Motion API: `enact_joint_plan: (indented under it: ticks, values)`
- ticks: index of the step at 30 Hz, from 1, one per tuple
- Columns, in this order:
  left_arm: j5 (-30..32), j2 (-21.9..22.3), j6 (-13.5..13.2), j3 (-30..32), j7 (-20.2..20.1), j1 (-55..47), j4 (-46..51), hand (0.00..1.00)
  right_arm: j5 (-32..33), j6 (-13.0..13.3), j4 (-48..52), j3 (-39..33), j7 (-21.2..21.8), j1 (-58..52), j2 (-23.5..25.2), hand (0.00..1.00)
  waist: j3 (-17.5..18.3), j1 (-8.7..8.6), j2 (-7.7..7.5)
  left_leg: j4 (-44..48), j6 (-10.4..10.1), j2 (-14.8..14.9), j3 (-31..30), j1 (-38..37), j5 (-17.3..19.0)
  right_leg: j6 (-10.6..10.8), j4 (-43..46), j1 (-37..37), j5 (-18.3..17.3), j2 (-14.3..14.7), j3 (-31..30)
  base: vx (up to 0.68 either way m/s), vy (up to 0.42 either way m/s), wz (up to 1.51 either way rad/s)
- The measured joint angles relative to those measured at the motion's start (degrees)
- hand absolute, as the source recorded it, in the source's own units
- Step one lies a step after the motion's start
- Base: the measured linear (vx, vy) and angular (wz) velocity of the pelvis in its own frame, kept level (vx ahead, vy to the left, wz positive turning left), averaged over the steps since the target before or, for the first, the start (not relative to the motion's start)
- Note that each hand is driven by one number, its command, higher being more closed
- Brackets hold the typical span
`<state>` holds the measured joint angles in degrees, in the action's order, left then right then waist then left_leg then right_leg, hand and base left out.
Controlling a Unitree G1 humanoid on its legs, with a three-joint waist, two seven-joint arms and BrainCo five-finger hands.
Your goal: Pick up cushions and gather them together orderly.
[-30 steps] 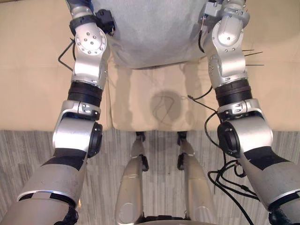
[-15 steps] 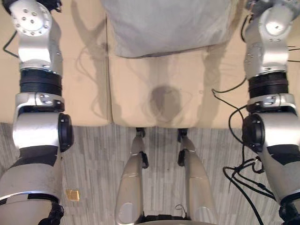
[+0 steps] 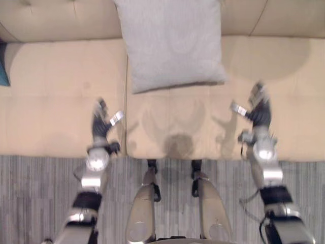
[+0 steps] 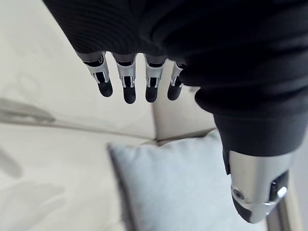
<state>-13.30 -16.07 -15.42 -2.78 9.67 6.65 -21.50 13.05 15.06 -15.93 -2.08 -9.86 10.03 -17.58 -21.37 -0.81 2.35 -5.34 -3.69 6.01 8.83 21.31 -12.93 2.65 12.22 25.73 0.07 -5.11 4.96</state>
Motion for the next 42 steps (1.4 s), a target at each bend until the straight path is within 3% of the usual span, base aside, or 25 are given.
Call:
enact_joint_plan:
  ticks: [3,7,10,17,19,20,21,22,23,24,25,27,28,29,30,32,33,34,35,36,38,39,40,42]
  values:
    - [3.1,2.7,0.4,-0.4,-4.0,-8.9,-2.4,0.00,-4.2,-0.3,-2.6,-0.3,2.8,-10.0,3.7,0.00,4.2,-0.34,0.04,0.0,0.0,-0.1,0.7,-3.1,0.7,0.6,-2.4,-4.0,0.4,0.1,-0.1,0.13,-0.042,-0.05]
    - [7.8,4.0,1.4,0.4,-7.7,-16.0,-12.7,0.00,-10.3,-1.1,-15.9,-0.4,6.4,-18.5,7.0,0.00,11.1,-0.72,-0.54,-0.1,-0.2,-0.2,2.3,-10.6,3.2,1.1,-6.6,-12.5,0.3,0.2,-0.8,0.15,-0.012,-0.15]
    - [11.1,4.9,2.4,1.2,-8.8,-18.3,-18.4,0.00,-13.1,-2.7,-23.6,-1.6,7.8,-19.9,7.5,0.00,13.4,-1.12,-0.97,-0.5,-0.6,-0.1,4.0,-15.1,5.0,1.5,-8.3,-16.5,0.3,0.4,-2.6,0.07,0.006,-0.31]
    - [12.6,4.7,3.6,3.4,-9.7,-20.6,-20.1,0.00,-13.5,-4.4,-29.9,-5.2,9.1,-21.7,6.1,0.00,14.3,-1.49,-2.13,-0.5,-0.7,-0.3,8.3,-20.9,6.5,2.6,-8.5,-19.3,0.7,0.5,-7.9,0.01,0.017,-0.38]
    - [12.9,4.1,3.6,3.5,-9.7,-20.0,-20.0,0.00,-13.6,-4.4,-30.0,-4.9,9.4,-20.5,6.0,0.00,13.7,-1.42,-3.04,-0.1,-0.7,-0.6,10.0,-20.0,6.5,4.0,-8.2,-17.9,1.7,0.5,-9.8,-0.04,0.023,-0.39]
    - [12.9,3.5,3.6,3.4,-9.7,-19.4,-19.8,0.00,-13.6,-4.4,-29.9,-4.4,9.5,-19.7,6.2,0.00,13.7,-1.44,-3.31,0.9,-0.4,-0.8,10.8,-18.3,6.6,5.7,-8.3,-16.2,2.7,0.3,-10.2,-0.08,0.058,-0.32]
    - [12.9,2.9,3.6,3.4,-9.7,-17.7,-18.8,0.00,-13.6,-4.4,-29.1,-3.4,9.6,-19.1,6.4,0.00,13.2,-1.35,-4.36,6.6,1.9,-0.6,11.0,-13.5,7.8,8.3,-7.2,-13.0,5.2,-0.8,-10.8,-0.09,0.058,-0.31]
    - [12.9,3.0,3.6,3.6,-9.6,-17.6,-17.7,0.00,-13.6,-4.4,-28.7,-2.9,9.7,-18.9,6.2,0.00,13.1,-1.12,-3.74,8.7,3.0,1.3,10.9,-11.3,8.9,9.7,-7.7,-12.0,6.9,0.3,-10.8,-0.17,0.038,-0.11]
    - [12.9,3.3,3.5,4.2,-9.6,-16.9,-17.2,0.00,-13.6,-4.7,-28.6,-1.6,9.7,-17.7,6.6,0.00,11.7,-1.16,-2.76,10.7,3.8,3.1,10.2,-10.2,9.7,4.5,9.5,-8.4,-0.5,0.7,-8.4,-0.12,-0.001,0.03]
    - [12.9,3.0,3.6,4.2,-9.6,-16.8,-17.1,0.00,-13.6,-4.7,-28.6,-1.3,9.7,-17.9,6.7,0.00,11.6,-1.17,-2.84,11.0,3.8,3.1,9.8,-10.4,9.7,3.9,14.3,-8.1,-2.6,0.5,-7.9,-0.11,-0.029,0.34]
    - [12.9,3.2,3.6,4.3,-9.6,-16.9,-16.9,0.00,-13.6,-4.8,-28.3,-0.7,9.8,-19.2,7.4,0.00,11.4,-1.25,-2.84,11.6,3.8,2.9,8.5,-11.3,9.7,4.2,26.6,-8.8,-7.2,-0.2,-7.0,-0.03,-0.035,0.39]
    - [12.9,3.5,3.7,4.8,-9.4,-18.4,-15.8,0.00,-13.6,-4.7,-28.2,2.0,10.1,-19.6,7.7,0.00,12.6,-0.03,-4.84,13.3,3.5,2.5,7.7,-10.7,9.4,6.6,34.0,-13.6,-11.2,-1.5,-7.4,-0.16,-0.115,0.32]
    - [12.9,3.5,3.7,5.1,-9.4,-18.5,-15.6,0.00,-13.6,-4.5,-28.0,2.2,10.1,-19.2,7.7,0.00,13.0,0.37,-5.47,14.3,3.1,2.3,7.2,-9.5,8.6,6.9,32.1,-15.9,-11.2,-2.0,-7.2,-0.22,-0.154,0.23]
    - [12.9,4.0,3.8,5.2,-9.3,-18.3,-15.5,0.00,-13.6,-4.3,-27.9,2.2,10.0,-18.6,7.5,0.00,13.1,0.54,-5.61,14.8,2.7,2.1,6.7,-8.3,7.1,7.1,27.7,-17.7,-13.8,-1.8,-6.8,-0.27,-0.155,0.09]
    - [12.8,5.8,3.8,5.2,-8.9,-18.4,-15.2,0.00,-13.6,-4.3,-27.6,2.1,9.7,-17.3,6.5,0.00,13.7,1.64,-4.50,13.5,2.3,3.2,6.8,-6.1,4.7,5.3,20.7,-18.6,-16.3,0.1,-6.5,-0.25,-0.118,-0.17]
    - [12.8,7.1,3.8,5.1,-8.6,-18.5,-14.8,0.00,-13.6,-4.1,-27.1,1.9,9.2,-16.1,5.9,0.00,13.3,3.04,-2.61,11.3,1.1,4.7,6.7,-4.0,3.3,2.0,13.4,-19.4,-18.4,1.6,-5.2,-0.27,-0.128,-0.26]
    - [12.7,8.2,4.1,5.1,-8.3,-18.1,-15.1,0.00,-13.5,-4.3,-27.1,1.3,8.7,-15.3,5.3,0.00,12.1,2.91,-0.35,9.9,0.5,5.6,5.4,-3.0,3.0,1.2,10.5,-20.0,-18.8,3.2,-4.2,-0.44,-0.165,0.23]
    - [12.1,9.1,4.2,4.7,-8.2,-18.2,-14.8,0.00,-13.4,-4.8,-27.0,0.0,8.6,-15.6,5.3,0.00,11.4,2.32,0.89,6.7,-3.5,5.8,4.5,-3.6,6.2,-0.2,9.1,-19.6,-16.5,3.7,-2.6,-0.45,-0.120,0.42]
    - [11.8,9.4,4.2,4.7,-8.2,-18.3,-14.5,0.00,-13.4,-4.9,-26.9,-0.4,8.5,-16.1,5.4,0.00,11.0,1.80,0.28,7.1,-3.8,5.7,4.7,-3.5,7.2,-0.8,8.4,-19.4,-15.8,3.0,-1.6,-0.37,-0.045,0.41]
    - [11.8,9.4,4.2,4.7,-8.3,-18.5,-14.5,0.00,-13.2,-4.9,-26.9,-0.9,8.5,-16.4,5.4,0.00,10.9,1.71,0.00,9.9,-3.4,5.6,4.7,-3.4,7.3,-1.2,8.4,-19.2,-15.3,2.5,-1.2,-0.24,-0.010,0.26]
    - [11.8,9.4,4.2,4.6,-8.4,-19.2,-14.5,0.00,-12.9,-4.9,-26.8,-2.8,8.1,-17.1,5.6,0.00,11.4,1.27,-1.20,22.5,-0.6,3.2,3.9,-3.8,9.6,-1.0,8.1,-18.2,-14.1,0.3,-1.3,-0.25,-0.026,0.10]
    - [11.8,9.5,4.2,4.7,-8.4,-19.3,-14.4,0.00,-12.9,-4.9,-26.5,-2.9,7.6,-17.2,5.2,0.00,11.4,1.40,-1.03,26.3,-0.2,2.6,2.6,-5.4,13.4,-1.0,7.3,-18.1,-13.2,0.3,-2.0,-0.20,0.028,-0.22]
    - [11.8,9.4,4.1,5.3,-8.3,-19.4,-14.0,0.00,-12.9,-4.9,-26.5,-3.2,7.5,-17.2,4.9,0.00,11.5,1.68,-0.77,25.9,-0.6,2.5,0.4,-7.8,17.0,-0.5,6.6,-16.9,-11.8,1.1,-3.5,-0.15,0.057,-0.35]
    - [11.8,9.5,4.1,5.4,-8.4,-19.5,-14.0,0.00,-12.9,-4.9,-26.2,-3.2,7.5,-16.7,5.1,0.00,11.8,1.69,-0.06,21.7,-1.1,2.5,-1.6,-10.1,18.5,0.1,5.8,-16.0,-10.3,2.1,-4.7,-0.13,0.084,-0.44]
